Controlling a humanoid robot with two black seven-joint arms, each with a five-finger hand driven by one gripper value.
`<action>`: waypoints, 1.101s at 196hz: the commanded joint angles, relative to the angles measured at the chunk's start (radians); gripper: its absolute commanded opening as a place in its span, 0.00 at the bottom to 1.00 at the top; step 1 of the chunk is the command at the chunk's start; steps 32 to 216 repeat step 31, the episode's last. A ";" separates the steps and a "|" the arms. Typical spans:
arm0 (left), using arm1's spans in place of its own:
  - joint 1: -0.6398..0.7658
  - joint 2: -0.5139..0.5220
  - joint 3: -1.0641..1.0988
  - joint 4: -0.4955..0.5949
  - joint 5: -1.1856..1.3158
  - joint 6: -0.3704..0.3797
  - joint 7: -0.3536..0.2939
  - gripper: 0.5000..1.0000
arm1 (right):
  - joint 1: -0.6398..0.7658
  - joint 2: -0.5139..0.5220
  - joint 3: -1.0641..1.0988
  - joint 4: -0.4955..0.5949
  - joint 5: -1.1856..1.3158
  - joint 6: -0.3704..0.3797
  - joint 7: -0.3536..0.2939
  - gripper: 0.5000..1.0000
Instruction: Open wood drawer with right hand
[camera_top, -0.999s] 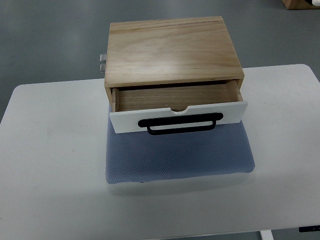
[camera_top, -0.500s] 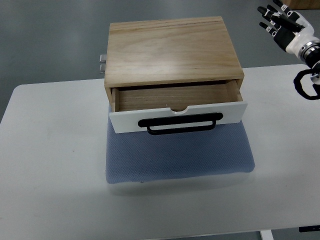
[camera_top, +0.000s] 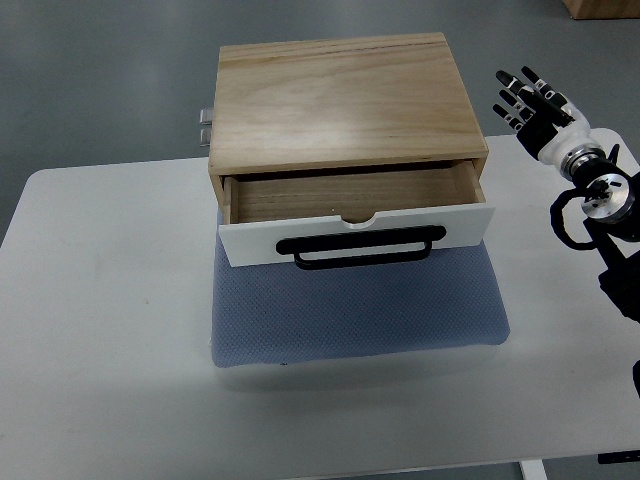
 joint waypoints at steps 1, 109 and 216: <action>-0.001 0.000 0.000 0.000 0.000 0.000 0.000 1.00 | -0.013 0.016 0.020 -0.006 0.002 0.000 0.024 0.89; -0.001 0.000 0.000 0.000 0.000 0.000 0.000 1.00 | -0.020 0.036 0.049 -0.008 0.002 0.000 0.038 0.89; -0.001 0.000 0.000 0.000 0.000 0.000 0.000 1.00 | -0.020 0.036 0.049 -0.008 0.002 0.000 0.038 0.89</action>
